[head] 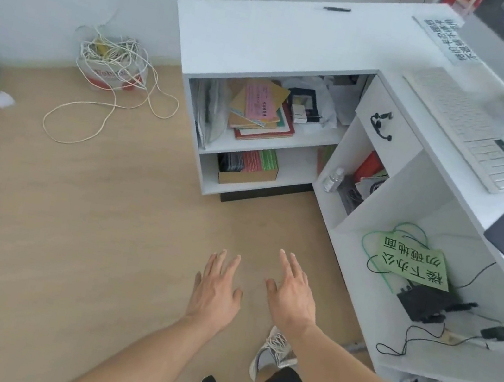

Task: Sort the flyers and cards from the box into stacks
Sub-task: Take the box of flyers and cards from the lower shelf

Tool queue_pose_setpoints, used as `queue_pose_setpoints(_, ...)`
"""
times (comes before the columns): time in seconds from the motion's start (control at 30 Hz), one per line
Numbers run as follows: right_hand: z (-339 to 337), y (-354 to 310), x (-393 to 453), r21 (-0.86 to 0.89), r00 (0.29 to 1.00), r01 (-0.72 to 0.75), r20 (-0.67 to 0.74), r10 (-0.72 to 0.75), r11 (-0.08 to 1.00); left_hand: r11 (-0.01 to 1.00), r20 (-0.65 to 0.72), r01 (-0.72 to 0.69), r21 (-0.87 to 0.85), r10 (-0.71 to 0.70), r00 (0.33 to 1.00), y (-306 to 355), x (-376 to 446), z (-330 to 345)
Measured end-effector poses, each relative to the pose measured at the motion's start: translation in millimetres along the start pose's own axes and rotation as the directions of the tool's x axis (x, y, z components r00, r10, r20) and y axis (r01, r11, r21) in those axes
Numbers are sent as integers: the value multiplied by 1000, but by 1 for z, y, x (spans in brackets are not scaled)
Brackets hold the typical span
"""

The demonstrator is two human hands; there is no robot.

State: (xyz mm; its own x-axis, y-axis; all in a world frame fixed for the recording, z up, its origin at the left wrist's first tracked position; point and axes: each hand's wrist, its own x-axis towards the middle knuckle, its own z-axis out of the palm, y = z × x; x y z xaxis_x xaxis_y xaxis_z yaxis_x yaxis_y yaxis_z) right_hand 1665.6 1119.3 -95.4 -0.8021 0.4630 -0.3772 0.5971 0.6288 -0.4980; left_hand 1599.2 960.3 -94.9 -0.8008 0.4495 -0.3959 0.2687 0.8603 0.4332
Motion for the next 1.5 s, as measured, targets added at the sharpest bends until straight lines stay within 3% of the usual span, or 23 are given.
queue_pose_setpoints(0.33,-58,5,136,-3,993,87,84,-86,996,998,-18,67,-5,-67,998,54,128,-22)
queue_pose_setpoints(0.6,-72,-4,236,-100,986,61,164,-44,993,993,26,102,-63,-100,995,56,219,-36)
queue_pose_setpoints(0.9,1,-26,378,-105,973,66,227,-40,992,1000,123,18,25,-21,992,-6,365,-16)
queue_pose_setpoints(1.1,68,16,491,-189,957,120,283,-63,975,994,122,106,21,-108,987,-57,454,49)
queue_pose_setpoints(1.37,166,66,630,-307,920,285,354,-169,908,990,87,83,110,-93,992,-103,588,136)
queue_pose_setpoints(1.5,200,64,685,-334,908,385,304,-289,860,981,65,60,183,-73,995,-118,645,154)
